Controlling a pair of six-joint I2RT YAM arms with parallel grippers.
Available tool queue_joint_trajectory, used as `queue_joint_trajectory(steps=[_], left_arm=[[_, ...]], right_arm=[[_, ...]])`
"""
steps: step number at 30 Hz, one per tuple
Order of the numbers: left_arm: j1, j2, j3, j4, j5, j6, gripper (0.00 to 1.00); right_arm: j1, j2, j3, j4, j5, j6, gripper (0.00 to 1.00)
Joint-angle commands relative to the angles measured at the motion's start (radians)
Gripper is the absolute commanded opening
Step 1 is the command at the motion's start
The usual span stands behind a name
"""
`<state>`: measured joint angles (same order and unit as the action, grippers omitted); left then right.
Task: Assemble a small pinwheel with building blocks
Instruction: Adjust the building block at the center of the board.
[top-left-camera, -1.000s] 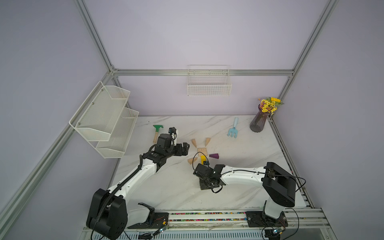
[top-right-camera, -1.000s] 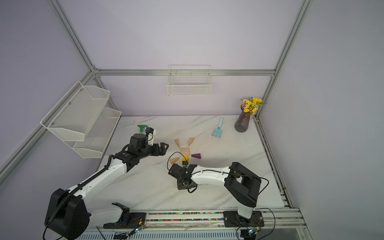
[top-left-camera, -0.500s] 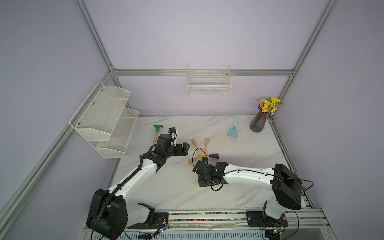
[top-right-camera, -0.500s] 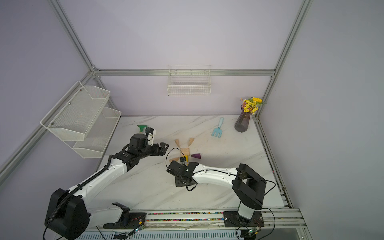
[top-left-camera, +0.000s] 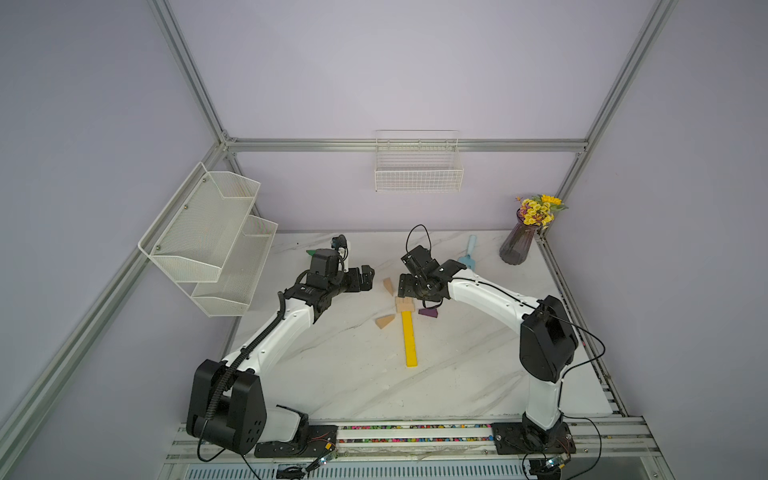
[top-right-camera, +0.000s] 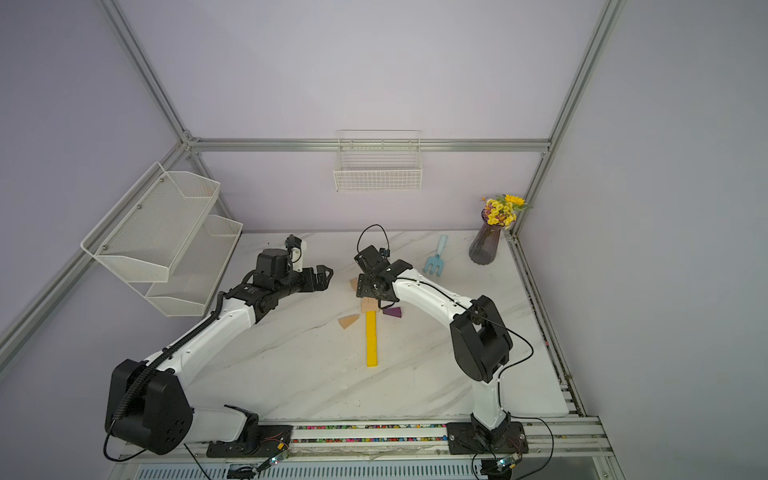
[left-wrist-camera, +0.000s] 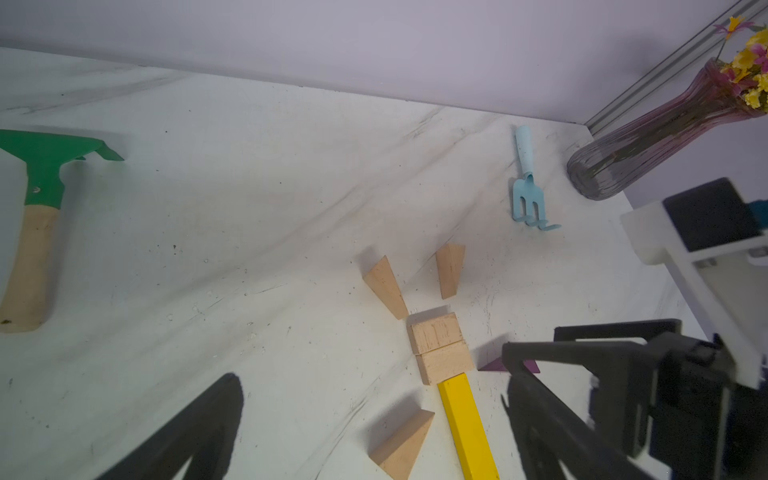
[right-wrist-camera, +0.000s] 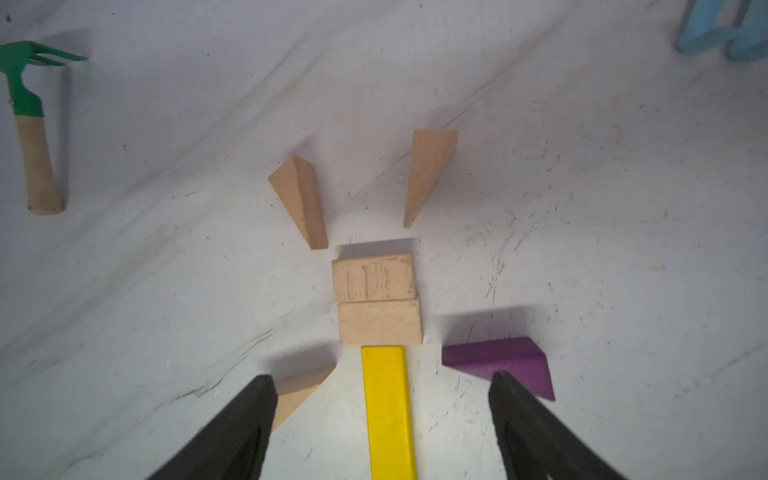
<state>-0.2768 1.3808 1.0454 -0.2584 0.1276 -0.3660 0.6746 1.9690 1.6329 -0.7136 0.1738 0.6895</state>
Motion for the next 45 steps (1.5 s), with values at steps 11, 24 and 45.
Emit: queue_joint_trajectory(steps=[11,24,45], left_arm=[[0.046,0.063,0.017,0.025,0.053,0.016,1.00],[0.049,0.075,-0.020,0.051,0.079,-0.013,1.00],[0.051,0.089,-0.021,0.055,0.100,-0.020,1.00]], right_arm=[[-0.015,0.206,0.183,-0.076,-0.052,-0.049,0.88],[-0.015,0.243,0.162,-0.063,-0.100,-0.036,0.86],[-0.004,0.278,0.150,-0.034,-0.158,-0.035,0.80]])
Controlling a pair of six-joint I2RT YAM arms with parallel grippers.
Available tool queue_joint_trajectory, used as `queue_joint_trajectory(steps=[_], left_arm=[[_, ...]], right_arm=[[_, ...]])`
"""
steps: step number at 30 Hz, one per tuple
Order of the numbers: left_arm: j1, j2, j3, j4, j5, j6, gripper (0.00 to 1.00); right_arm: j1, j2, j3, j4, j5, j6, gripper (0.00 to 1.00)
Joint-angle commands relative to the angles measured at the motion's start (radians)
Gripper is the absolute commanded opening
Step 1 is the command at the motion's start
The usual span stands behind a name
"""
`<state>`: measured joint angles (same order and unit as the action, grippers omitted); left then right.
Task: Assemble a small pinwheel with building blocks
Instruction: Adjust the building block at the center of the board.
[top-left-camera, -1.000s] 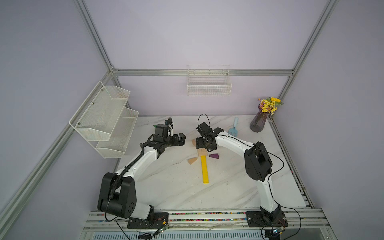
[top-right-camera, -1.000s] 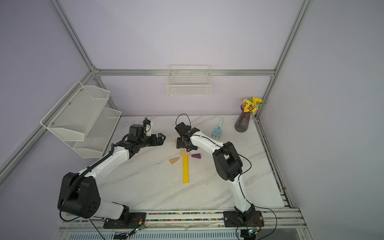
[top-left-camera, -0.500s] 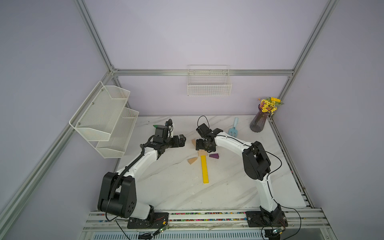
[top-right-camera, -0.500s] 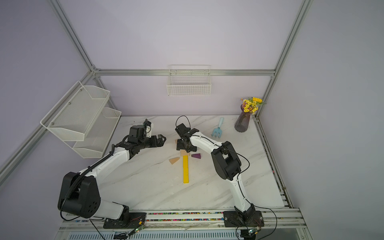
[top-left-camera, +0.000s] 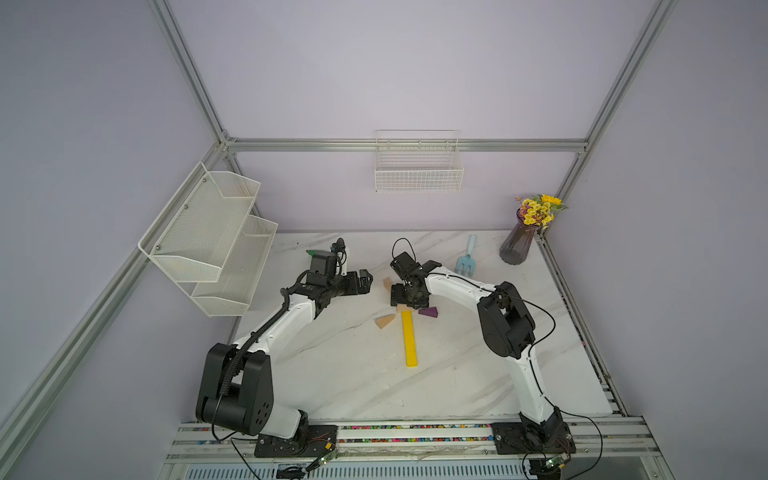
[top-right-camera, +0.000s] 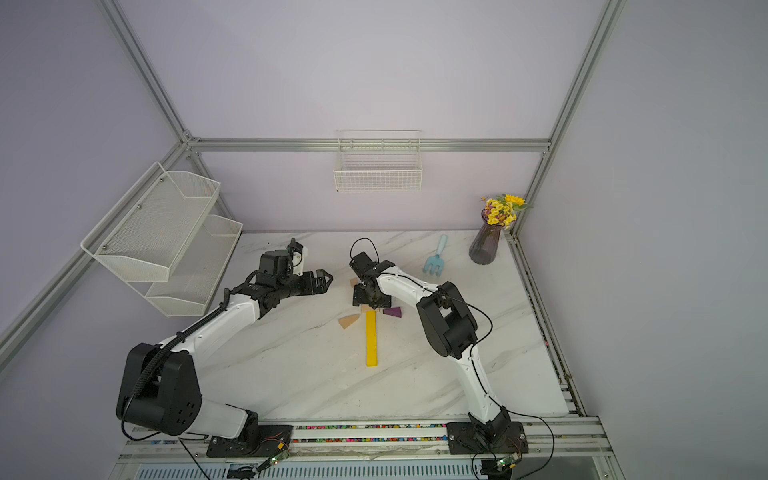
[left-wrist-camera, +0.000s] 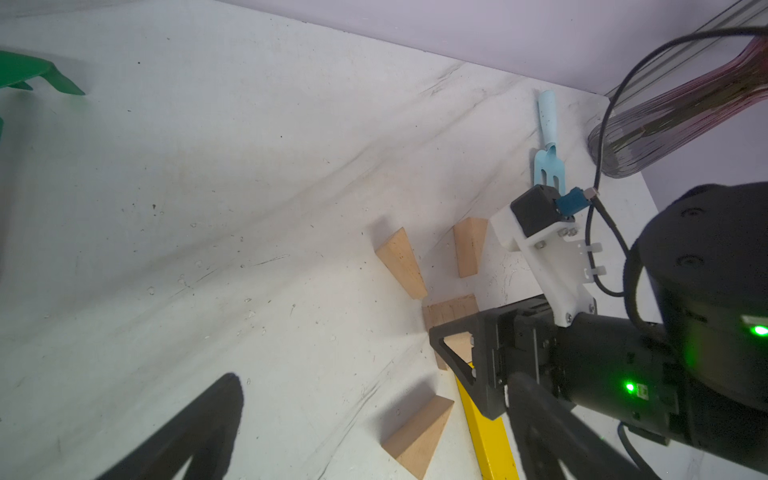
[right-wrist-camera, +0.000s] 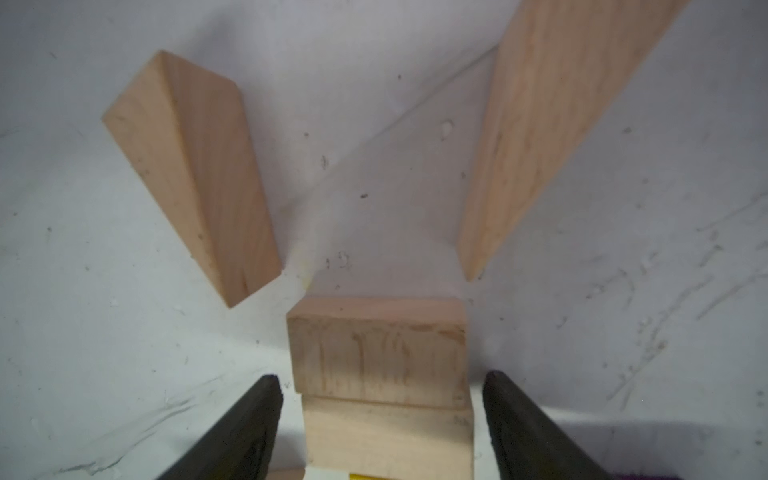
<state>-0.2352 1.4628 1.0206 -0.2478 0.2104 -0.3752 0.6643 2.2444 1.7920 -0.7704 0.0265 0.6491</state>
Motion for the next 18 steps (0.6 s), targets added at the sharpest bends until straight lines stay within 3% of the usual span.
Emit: queue_joint_trajectory(steps=[1,11,18], left_arm=[[0.010,0.007,0.003,0.044,0.019,-0.011,1.00],[0.011,0.016,0.006,0.051,0.036,-0.015,1.00],[0.010,0.019,0.007,0.052,0.038,-0.016,1.00]], right_arm=[[0.006,0.001,-0.009,0.026,-0.013,0.006,0.79],[0.007,0.007,-0.006,0.024,-0.019,0.010,0.71],[0.007,-0.004,-0.005,0.009,0.003,0.015,0.73]])
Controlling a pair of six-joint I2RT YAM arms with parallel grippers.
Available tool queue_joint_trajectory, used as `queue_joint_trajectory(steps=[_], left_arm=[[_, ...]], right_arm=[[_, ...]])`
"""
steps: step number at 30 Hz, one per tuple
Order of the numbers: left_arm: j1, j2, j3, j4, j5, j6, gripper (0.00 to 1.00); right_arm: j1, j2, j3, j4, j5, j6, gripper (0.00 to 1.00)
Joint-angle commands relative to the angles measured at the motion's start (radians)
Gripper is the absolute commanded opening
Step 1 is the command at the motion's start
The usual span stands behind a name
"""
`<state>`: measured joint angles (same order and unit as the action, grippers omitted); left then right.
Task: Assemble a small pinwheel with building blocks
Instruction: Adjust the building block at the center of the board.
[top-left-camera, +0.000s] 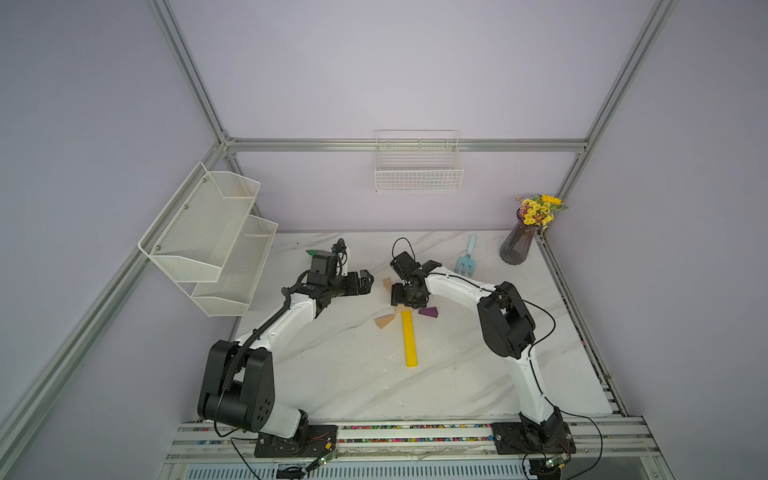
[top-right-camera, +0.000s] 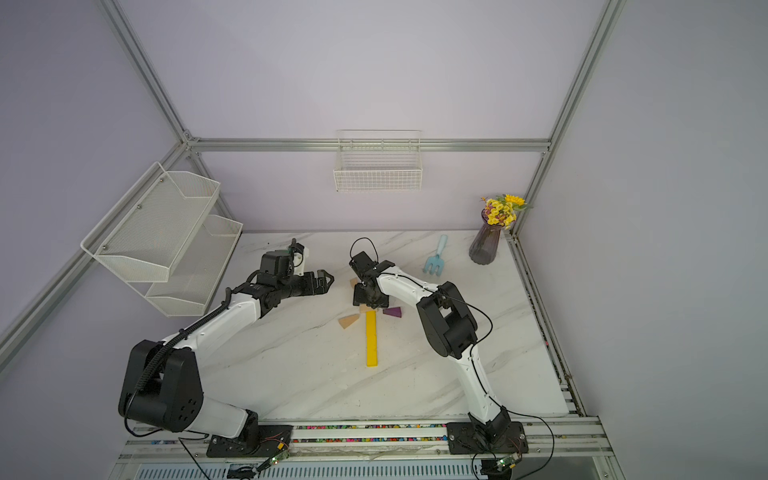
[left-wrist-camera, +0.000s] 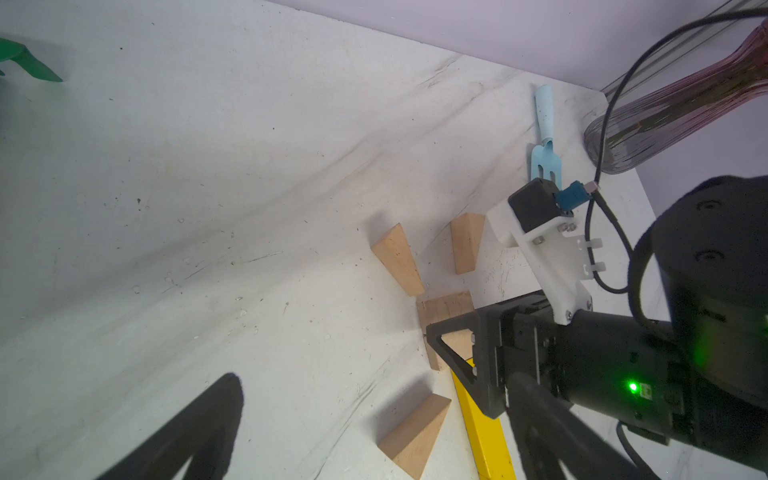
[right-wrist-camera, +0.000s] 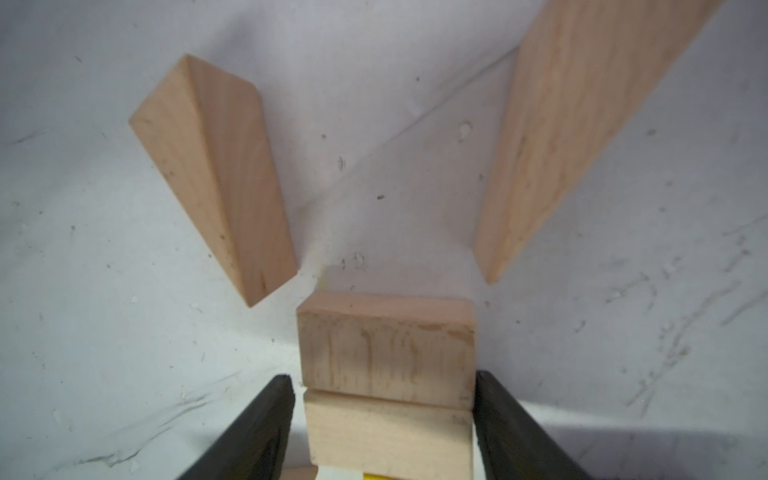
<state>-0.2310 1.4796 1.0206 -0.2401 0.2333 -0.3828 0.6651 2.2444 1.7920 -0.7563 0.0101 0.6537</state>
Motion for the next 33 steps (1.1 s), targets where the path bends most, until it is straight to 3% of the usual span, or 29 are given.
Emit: queue_joint_trajectory(steps=[1,9,13,17,23,27,33], left_arm=[[0.007,0.002,0.007,0.045,0.016,-0.008,1.00],[0.020,-0.005,0.012,0.035,0.006,-0.010,1.00],[0.037,-0.041,-0.003,0.049,-0.018,-0.007,1.00],[0.053,-0.128,-0.045,0.093,-0.096,0.017,1.00],[0.067,-0.249,-0.156,0.167,-0.281,0.081,1.00],[0.075,-0.305,-0.217,0.179,-0.344,0.124,1.00],[0.080,-0.344,-0.278,0.173,-0.428,0.137,1.00]], right_arm=[[0.006,-0.010,-0.001,-0.010,0.028,0.011,0.75],[0.005,-0.133,0.048,-0.035,0.137,-0.032,0.86],[-0.009,-0.254,0.039,-0.025,0.240,-0.103,0.97],[-0.074,-0.442,-0.113,0.122,0.322,-0.192,0.97],[-0.208,-0.683,-0.419,0.382,0.290,-0.282,0.97],[-0.243,-0.680,-0.479,0.357,0.218,-0.327,0.97],[-0.186,-0.500,-0.394,0.194,0.146,-0.312,0.97]])
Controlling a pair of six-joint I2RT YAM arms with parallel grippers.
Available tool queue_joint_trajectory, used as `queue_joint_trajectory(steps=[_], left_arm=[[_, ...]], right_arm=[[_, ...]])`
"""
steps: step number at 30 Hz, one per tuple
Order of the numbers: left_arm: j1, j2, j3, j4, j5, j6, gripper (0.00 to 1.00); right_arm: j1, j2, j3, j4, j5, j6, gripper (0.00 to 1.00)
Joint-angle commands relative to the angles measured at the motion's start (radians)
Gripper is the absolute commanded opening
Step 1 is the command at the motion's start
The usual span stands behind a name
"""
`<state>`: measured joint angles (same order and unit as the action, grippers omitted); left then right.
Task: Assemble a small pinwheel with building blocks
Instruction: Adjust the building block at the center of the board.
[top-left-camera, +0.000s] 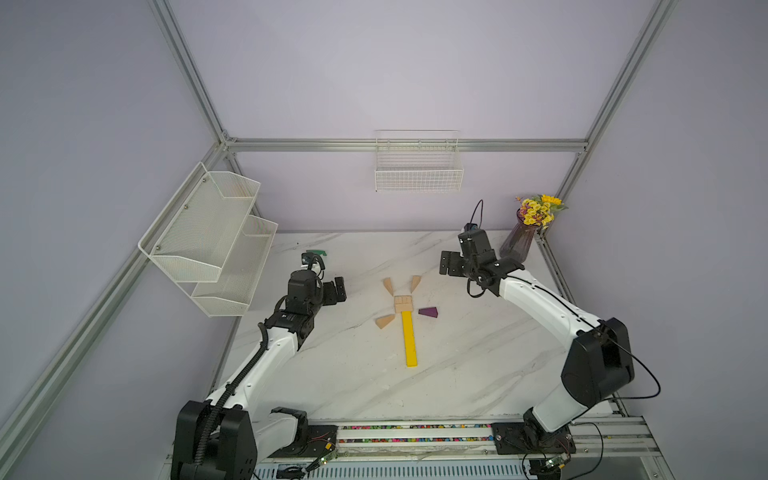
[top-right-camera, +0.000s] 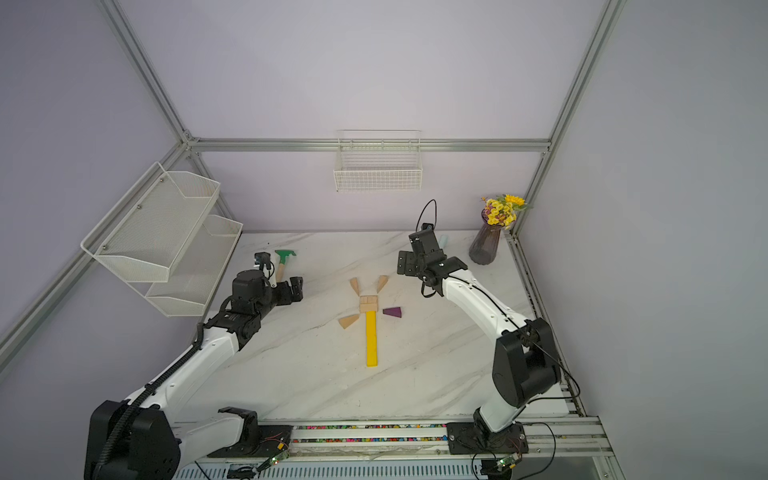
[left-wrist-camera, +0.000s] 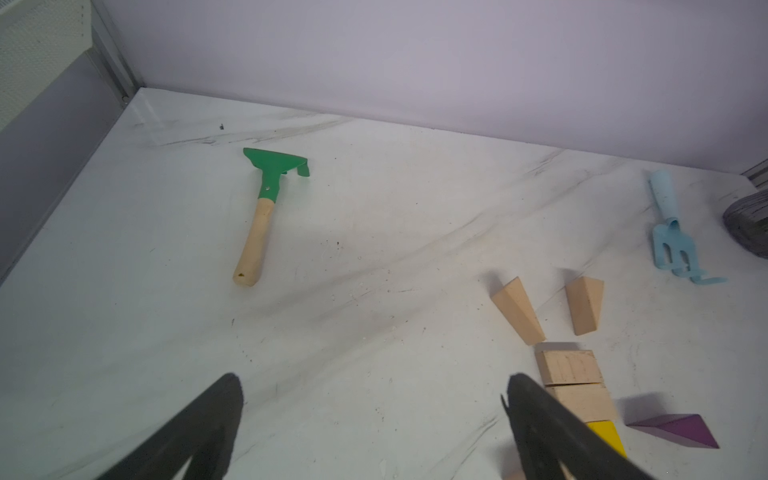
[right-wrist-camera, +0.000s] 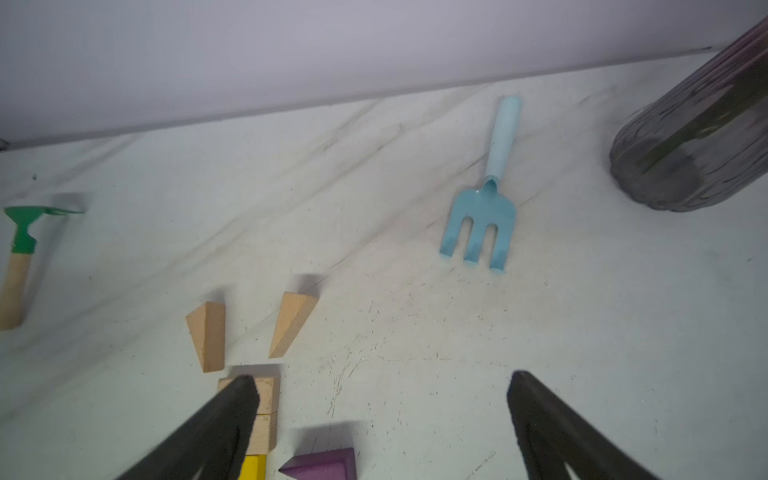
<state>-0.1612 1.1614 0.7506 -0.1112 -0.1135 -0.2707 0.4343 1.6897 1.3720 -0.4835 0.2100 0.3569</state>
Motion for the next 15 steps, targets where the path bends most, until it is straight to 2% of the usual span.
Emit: queue_joint_trajectory(steps=[1,8,15], left_arm=[[0.012,-0.031,-0.014,0.046,-0.093,0.027,1.00],[0.030,-0.077,-0.111,0.157,-0.144,0.050,1.00],[0.041,-0.081,-0.164,0.211,-0.123,0.081,1.00]], right_arm=[[0.077,0.073,0.032,-0.075,-0.046,-0.012,0.97],[0.215,0.249,0.137,-0.073,-0.095,0.115,0.97],[0.255,0.375,0.255,-0.120,-0.116,0.177,0.90]])
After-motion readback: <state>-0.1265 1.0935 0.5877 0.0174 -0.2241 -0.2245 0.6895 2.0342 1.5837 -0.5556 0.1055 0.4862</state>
